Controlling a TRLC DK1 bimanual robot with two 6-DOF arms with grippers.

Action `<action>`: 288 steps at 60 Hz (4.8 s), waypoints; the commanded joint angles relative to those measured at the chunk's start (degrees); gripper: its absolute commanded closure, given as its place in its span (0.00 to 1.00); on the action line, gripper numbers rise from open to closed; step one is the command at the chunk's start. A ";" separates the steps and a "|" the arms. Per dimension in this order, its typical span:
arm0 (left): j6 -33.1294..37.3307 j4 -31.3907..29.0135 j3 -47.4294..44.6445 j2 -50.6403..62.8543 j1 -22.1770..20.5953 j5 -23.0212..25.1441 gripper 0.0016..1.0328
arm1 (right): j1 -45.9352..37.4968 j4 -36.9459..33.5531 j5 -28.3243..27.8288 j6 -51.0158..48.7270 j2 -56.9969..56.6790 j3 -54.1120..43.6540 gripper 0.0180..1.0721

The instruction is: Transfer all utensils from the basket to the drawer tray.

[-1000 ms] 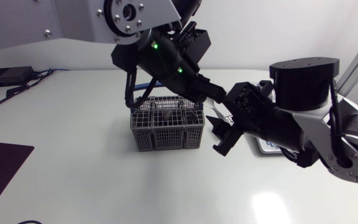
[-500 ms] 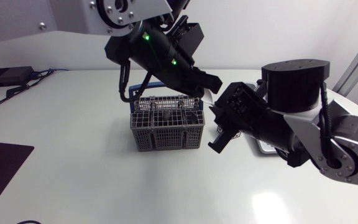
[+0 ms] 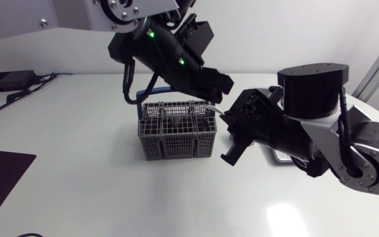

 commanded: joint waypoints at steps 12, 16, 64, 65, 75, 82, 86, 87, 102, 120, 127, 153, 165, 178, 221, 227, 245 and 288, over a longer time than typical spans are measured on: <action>-1.48 0.34 4.12 -2.12 6.70 0.52 0.30 | -8.81 -6.91 -12.65 -4.15 -3.61 -2.97 0.95; -0.69 -0.10 3.59 -2.30 8.28 0.52 0.29 | -13.47 -9.63 -18.01 -6.69 -4.58 -3.15 0.95; 6.52 0.08 -8.01 -4.23 8.89 -1.59 0.28 | -66.03 -43.03 -37.43 -68.13 32.42 24.54 0.94; 6.52 0.17 -8.19 -4.23 8.89 -1.59 0.28 | -66.11 -43.03 -36.91 -68.75 32.95 24.89 0.94; 7.13 0.78 -10.38 -5.02 8.89 -1.59 0.28 | -66.20 -42.41 -31.90 -74.46 37.96 26.82 0.94; 7.75 0.87 -11.53 -5.55 9.07 -1.59 0.28 | -65.67 -39.95 -28.20 -76.30 40.25 26.65 0.94; 8.01 0.87 -11.97 -5.73 9.16 -1.59 0.28 | -65.59 -37.49 -26.62 -76.57 40.95 26.12 0.89; 8.10 0.87 -12.14 -5.73 9.16 -1.59 0.28 | -65.59 -37.05 -26.62 -76.57 40.95 25.95 0.87; 8.89 1.57 -13.90 -5.90 9.16 -1.50 0.28 | -65.50 -32.31 -24.16 -76.39 38.84 23.05 0.53; 10.39 3.16 -17.50 -7.40 8.98 -1.50 0.28 | -59.26 -33.19 -24.95 -62.68 25.74 17.95 0.28; 11.18 4.47 -19.79 -8.01 8.89 -1.50 0.28 | -51.79 -33.01 -24.87 -51.34 19.15 14.52 0.22; 12.32 7.64 -26.03 -11.18 10.12 -1.50 0.28 | -22.26 -32.66 -16.25 -11.88 11.24 17.77 0.23; 12.41 9.13 -28.40 -13.02 10.30 -1.50 0.28 | -12.33 -31.16 -10.28 -1.25 15.81 22.43 0.23; 13.20 11.33 -32.00 -14.96 10.56 -1.50 0.28 | -6.09 -29.58 -6.32 4.38 21.61 25.68 0.33; 15.40 15.11 -37.28 -19.35 9.86 -1.50 0.25 | 1.21 -18.68 8.97 6.22 29.96 27.35 0.77; 16.27 15.37 -37.80 -20.14 9.33 -1.50 0.25 | 1.21 -18.60 8.97 6.14 29.87 27.26 0.90; 18.74 15.46 -37.10 -20.84 9.16 -1.50 0.22 | 2.35 -19.56 8.71 5.52 25.92 26.91 0.95; 22.60 19.50 -39.04 -21.02 6.43 0.25 0.14 | 2.97 -24.48 8.88 0.86 11.07 25.77 0.95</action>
